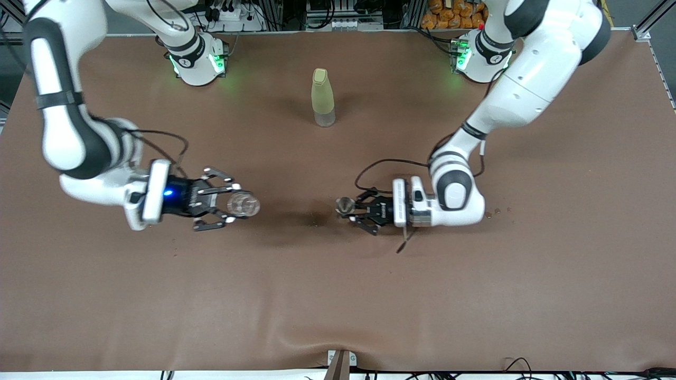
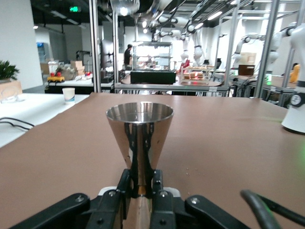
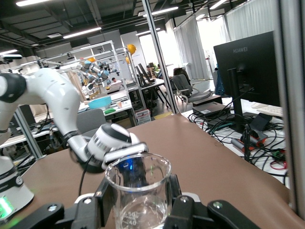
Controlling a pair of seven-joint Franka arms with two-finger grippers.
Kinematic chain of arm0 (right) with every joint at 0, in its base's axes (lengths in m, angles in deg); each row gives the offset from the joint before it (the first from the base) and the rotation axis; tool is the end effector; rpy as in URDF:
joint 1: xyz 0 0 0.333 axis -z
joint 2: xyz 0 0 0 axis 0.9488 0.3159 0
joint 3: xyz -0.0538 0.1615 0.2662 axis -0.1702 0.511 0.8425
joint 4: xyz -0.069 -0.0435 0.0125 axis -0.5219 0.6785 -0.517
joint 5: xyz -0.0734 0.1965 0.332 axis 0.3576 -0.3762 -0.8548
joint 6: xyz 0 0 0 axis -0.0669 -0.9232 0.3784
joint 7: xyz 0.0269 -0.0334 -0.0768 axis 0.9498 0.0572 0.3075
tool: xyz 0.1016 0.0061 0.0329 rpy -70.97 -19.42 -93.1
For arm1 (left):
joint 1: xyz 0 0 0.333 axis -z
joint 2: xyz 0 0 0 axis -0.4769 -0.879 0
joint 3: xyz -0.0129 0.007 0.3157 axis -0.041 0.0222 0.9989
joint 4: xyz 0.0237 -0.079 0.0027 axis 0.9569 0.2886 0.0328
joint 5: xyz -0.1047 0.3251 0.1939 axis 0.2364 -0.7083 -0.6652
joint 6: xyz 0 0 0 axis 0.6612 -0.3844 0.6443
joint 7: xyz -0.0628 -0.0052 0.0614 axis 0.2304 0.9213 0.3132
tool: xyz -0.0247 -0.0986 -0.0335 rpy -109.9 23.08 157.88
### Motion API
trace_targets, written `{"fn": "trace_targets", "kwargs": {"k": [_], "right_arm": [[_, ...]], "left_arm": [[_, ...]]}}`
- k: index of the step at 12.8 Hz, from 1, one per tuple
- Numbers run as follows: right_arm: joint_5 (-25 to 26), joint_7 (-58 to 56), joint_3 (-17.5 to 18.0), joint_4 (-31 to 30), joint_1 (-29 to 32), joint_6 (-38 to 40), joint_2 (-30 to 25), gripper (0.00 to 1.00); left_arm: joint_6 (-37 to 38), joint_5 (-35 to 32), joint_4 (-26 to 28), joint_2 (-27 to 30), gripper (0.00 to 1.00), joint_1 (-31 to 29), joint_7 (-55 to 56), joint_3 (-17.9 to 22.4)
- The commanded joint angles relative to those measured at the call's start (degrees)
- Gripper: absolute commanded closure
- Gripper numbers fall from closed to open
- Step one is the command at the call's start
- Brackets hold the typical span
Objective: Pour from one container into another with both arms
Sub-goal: 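Carry the beaker and the jigger toward each other at table center, then tilt the beaker with the right gripper over the jigger's rim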
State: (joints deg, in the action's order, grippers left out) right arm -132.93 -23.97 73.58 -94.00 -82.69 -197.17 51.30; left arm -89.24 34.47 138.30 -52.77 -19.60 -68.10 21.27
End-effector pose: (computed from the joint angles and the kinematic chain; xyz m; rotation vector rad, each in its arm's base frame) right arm 0.6139 0.1901 0.3814 -1.5295 -1.0158 -1.0650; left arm 0.5887 -0.3687 0.1650 1.3317 -1.3036 1.0927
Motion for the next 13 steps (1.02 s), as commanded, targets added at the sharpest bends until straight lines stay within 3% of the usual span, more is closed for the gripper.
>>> {"fn": "trace_targets", "kwargs": {"k": [1, 5, 8, 13], "right_arm": [[-4.6, -1.1, -0.7, -3.9, -4.4, -4.3, -2.9, 0.76], [-11.6, -1.9, -0.7, -9.1, -8.4, -4.7, -3.2, 0.76], [-17.5, -3.4, -0.6, -13.5, -10.7, -4.4, -3.2, 0.76], [-23.0, -2.0, -0.6, -20.0, -11.5, -4.3, -4.8, 0.77]], "left_arm": [[-3.3, 4.6, -0.7, -1.0, 1.00, 4.3, -0.2, 0.6], [-7.7, 8.8, -3.4, -2.2, 1.00, 9.8, -0.3, 1.4], [-7.8, 9.0, -6.0, -2.7, 1.00, 14.7, -0.3, 5.4], [-7.9, 9.9, -6.5, -2.8, 1.00, 15.6, -0.8, 6.3]]}}
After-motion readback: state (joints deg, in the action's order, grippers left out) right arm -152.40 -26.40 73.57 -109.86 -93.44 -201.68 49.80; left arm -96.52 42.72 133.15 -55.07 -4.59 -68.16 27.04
